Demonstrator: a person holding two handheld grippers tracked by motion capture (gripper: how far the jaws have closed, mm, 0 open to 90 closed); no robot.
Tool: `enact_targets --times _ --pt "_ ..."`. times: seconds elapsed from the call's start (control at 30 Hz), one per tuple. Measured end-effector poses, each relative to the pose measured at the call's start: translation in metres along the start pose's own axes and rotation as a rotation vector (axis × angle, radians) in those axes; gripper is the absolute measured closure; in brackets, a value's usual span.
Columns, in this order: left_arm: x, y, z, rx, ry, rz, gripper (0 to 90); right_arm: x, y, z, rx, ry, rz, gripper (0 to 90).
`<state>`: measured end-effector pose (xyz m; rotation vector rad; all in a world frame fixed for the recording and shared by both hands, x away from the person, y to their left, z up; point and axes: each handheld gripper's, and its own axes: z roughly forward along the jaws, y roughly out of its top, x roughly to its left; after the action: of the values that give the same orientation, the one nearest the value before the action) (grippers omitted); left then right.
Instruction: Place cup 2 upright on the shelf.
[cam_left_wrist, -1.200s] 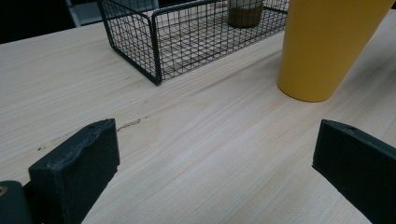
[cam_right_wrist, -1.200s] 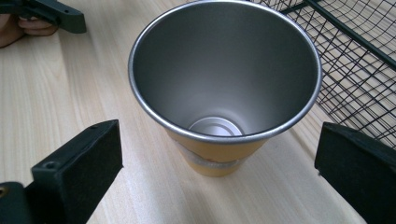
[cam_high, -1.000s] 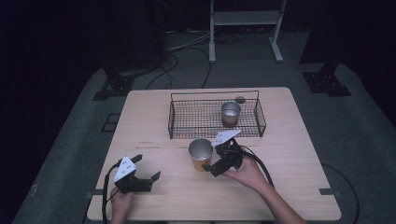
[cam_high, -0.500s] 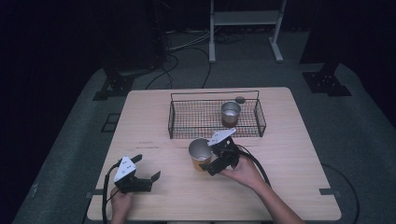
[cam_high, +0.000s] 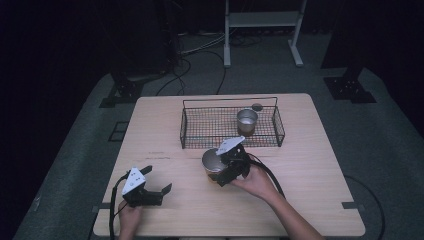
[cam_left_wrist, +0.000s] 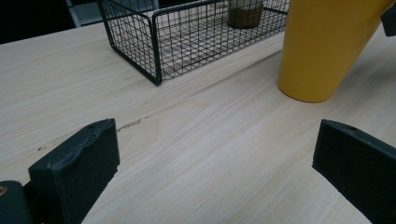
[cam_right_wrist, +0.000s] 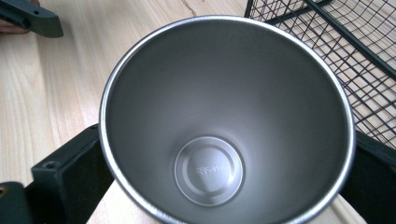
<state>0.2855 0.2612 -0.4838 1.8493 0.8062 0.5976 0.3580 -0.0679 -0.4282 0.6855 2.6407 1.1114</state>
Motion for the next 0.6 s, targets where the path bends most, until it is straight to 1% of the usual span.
enact_targets --times 0.27,0.33,0.4,0.47,0.6 --pt "0.0001 0.0 0.0 0.0 0.0 0.002 0.0 0.0004 0.0021 0.0052 0.019 -0.012 -0.012 1.2" --pt "0.0001 0.0 0.0 -0.001 0.0 0.002 0.0 0.0003 0.0019 0.0053 0.022 -0.002 -0.023 5.3" --pt "0.0001 0.0 0.0 -0.001 0.0 0.002 0.0 0.0001 0.0018 0.0057 0.027 -0.001 -0.024 5.8" --pt "0.0001 0.0 0.0 0.0 0.0 0.002 0.0 -0.0008 0.0015 0.0049 0.026 0.013 -0.025 12.1" --pt "0.0001 0.0 0.0 0.0 0.0 0.002 0.0 -0.0016 0.0014 0.0041 0.028 0.018 -0.028 13.6"
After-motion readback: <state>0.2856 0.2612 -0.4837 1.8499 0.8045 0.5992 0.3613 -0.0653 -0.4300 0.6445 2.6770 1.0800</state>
